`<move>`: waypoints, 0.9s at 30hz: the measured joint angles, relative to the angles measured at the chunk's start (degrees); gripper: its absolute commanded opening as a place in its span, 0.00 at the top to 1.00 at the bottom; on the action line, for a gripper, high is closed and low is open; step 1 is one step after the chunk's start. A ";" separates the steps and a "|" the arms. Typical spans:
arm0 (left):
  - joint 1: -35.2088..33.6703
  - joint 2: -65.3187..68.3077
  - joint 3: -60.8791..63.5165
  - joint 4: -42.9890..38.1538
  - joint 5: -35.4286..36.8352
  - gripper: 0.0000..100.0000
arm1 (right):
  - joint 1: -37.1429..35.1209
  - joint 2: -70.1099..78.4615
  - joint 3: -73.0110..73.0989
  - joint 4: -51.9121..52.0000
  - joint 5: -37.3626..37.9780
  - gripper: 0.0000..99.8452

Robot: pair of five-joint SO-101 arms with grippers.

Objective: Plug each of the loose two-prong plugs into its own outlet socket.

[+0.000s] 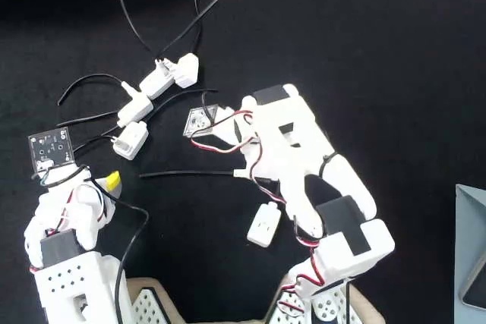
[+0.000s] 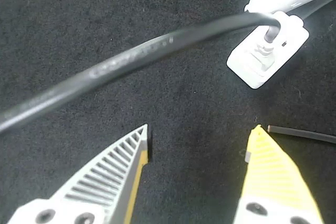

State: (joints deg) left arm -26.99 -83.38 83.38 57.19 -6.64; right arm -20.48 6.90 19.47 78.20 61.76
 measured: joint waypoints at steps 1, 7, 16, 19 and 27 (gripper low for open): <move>0.00 0.00 0.00 0.00 -0.09 0.70 | -0.26 0.00 0.35 -0.97 0.00 0.90; 0.00 0.00 0.00 0.00 -0.35 0.70 | -2.81 -4.57 8.53 -9.05 0.00 0.90; 0.00 0.00 0.00 0.00 -0.35 0.70 | -3.96 -8.35 16.09 -16.44 0.09 0.89; 0.00 0.00 0.00 0.00 -0.35 0.70 | -3.96 -6.59 15.74 -16.70 0.18 0.89; 0.00 0.00 0.00 0.00 -0.35 0.70 | -1.58 -1.14 10.02 -16.62 0.18 0.86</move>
State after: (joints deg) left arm -26.99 -83.38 83.38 57.19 -6.99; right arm -22.07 5.76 29.49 61.58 61.93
